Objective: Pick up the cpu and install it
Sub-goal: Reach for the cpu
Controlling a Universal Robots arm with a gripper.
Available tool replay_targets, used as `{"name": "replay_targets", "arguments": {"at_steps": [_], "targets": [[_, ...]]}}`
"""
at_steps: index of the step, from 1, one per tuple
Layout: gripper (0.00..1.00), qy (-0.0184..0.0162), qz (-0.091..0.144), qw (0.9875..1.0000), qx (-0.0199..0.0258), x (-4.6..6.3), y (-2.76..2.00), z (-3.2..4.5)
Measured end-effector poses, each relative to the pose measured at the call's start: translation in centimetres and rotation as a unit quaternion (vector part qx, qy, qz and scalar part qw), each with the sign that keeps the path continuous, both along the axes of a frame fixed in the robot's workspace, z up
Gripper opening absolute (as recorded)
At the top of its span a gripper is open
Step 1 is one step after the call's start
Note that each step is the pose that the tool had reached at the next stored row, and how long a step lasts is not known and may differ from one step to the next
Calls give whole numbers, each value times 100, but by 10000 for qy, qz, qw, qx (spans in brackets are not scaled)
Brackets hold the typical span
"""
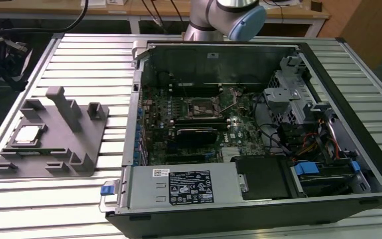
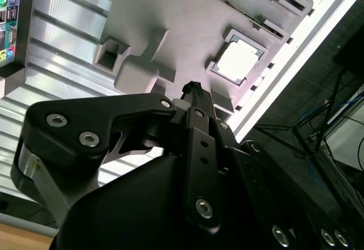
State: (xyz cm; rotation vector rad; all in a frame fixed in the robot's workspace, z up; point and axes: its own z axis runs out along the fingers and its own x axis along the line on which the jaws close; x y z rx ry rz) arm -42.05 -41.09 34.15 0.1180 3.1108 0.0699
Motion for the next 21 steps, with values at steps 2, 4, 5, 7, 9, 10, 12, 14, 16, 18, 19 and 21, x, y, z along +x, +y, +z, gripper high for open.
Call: {"name": "replay_targets", "arguments": {"at_steps": [2,4,5,7,9,10,12,14,16,18,19,21], "targets": [[11,1,0,10000,0,-19,-2,-21],[11,1,0,10000,-1,-38,-3,-42],[11,1,0,10000,0,-48,-4,-53],[11,1,0,10000,-1,-69,-5,-74],[11,0,0,10000,0,-89,-5,-97],[11,0,0,10000,0,-99,-5,-108],[11,1,1,10000,0,-114,-6,-130],[11,1,0,10000,0,-126,-6,-152],[11,1,1,10000,-1,-137,-7,-173],[11,1,1,10000,-1,-148,-8,-194],[11,1,1,10000,0,-153,-9,-205],[11,1,1,10000,0,-163,-11,-225]]}}
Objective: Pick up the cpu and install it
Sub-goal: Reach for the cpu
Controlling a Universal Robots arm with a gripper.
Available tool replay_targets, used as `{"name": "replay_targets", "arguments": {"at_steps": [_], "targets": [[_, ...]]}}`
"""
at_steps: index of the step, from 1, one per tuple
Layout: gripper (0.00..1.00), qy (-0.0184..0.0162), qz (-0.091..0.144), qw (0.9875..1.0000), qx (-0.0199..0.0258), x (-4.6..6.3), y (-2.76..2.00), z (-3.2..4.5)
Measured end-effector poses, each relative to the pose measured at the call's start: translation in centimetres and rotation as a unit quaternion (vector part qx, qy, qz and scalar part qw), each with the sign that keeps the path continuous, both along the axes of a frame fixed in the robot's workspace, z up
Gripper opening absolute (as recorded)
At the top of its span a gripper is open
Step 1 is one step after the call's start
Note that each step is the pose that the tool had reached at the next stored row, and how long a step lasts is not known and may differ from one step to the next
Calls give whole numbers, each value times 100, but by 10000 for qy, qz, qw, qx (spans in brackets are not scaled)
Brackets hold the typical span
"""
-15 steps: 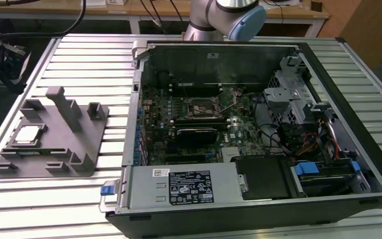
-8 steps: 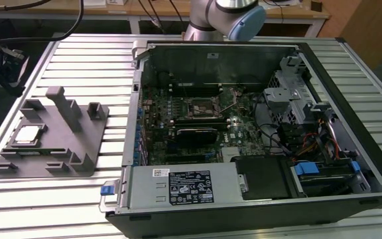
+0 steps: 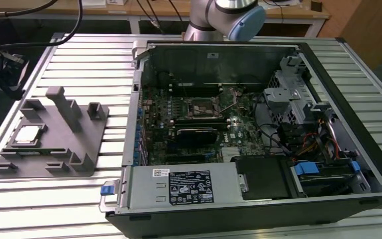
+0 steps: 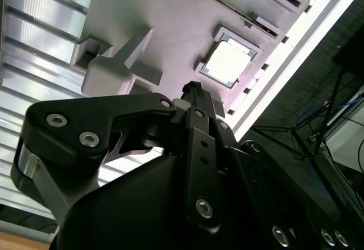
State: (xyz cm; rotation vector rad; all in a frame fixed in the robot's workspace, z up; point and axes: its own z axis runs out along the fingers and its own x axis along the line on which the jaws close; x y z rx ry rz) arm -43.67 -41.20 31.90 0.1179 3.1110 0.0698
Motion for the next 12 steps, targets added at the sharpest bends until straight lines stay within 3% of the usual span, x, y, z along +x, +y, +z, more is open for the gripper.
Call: {"name": "replay_targets", "arguments": {"at_steps": [12], "targets": [[11,0,0,10000,0,-58,-8,-105]]}}
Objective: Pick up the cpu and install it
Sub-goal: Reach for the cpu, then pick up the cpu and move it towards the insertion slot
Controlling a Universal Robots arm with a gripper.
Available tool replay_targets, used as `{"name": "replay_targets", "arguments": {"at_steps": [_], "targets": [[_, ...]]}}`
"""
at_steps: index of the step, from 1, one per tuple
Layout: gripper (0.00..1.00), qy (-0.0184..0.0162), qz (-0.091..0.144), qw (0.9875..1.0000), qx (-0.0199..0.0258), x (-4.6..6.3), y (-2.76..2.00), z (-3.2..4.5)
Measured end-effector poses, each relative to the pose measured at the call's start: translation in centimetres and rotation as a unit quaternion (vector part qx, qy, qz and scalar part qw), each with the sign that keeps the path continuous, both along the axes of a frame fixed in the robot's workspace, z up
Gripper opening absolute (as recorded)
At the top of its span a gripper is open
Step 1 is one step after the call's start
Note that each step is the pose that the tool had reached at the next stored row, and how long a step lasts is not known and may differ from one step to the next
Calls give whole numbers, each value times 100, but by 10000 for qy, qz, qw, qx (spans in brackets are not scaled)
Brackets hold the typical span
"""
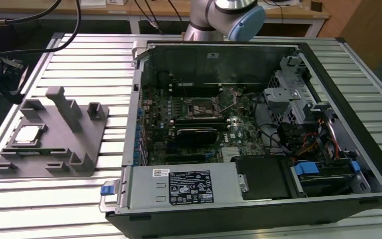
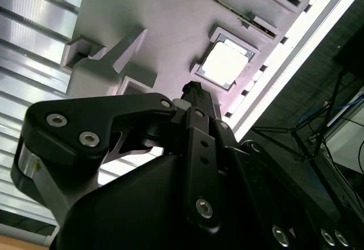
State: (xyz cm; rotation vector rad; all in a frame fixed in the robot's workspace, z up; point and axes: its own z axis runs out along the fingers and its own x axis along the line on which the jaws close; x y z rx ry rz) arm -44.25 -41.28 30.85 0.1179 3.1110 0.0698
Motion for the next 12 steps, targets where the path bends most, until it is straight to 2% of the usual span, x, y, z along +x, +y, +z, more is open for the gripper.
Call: {"name": "replay_targets", "arguments": {"at_steps": [12], "targets": [[11,0,0,10000,0,-34,0,-10]]}}
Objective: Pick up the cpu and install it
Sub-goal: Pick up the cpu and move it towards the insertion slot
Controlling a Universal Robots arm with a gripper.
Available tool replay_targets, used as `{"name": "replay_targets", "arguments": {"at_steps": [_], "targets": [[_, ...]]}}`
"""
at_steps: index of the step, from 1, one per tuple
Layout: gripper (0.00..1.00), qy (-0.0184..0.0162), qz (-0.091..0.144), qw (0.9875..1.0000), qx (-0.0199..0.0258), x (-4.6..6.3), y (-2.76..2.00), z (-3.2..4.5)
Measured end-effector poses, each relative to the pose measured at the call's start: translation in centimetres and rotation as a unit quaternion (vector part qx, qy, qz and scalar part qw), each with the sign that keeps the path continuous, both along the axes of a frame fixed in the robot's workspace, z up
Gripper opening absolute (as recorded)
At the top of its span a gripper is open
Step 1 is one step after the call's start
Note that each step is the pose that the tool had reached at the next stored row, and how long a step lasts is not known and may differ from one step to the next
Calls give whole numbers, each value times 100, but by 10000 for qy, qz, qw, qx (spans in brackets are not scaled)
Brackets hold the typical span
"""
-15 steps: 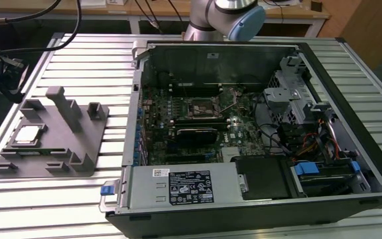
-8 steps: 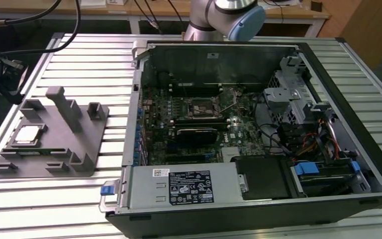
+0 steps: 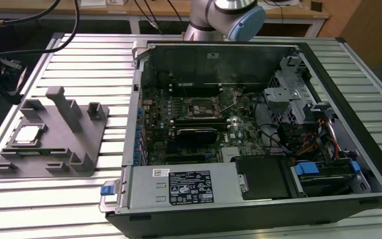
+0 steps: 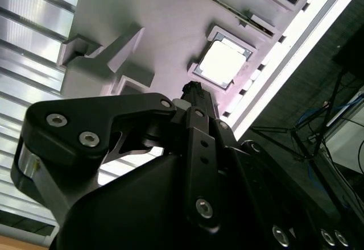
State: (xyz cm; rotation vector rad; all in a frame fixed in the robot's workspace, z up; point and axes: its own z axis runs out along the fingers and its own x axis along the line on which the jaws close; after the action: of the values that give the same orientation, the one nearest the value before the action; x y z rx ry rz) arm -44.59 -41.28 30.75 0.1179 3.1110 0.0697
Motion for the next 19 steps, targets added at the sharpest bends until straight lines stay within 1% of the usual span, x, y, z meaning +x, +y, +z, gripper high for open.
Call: {"name": "replay_targets", "arguments": {"at_steps": [19], "targets": [[11,0,0,10000,0,-112,0,-10]]}}
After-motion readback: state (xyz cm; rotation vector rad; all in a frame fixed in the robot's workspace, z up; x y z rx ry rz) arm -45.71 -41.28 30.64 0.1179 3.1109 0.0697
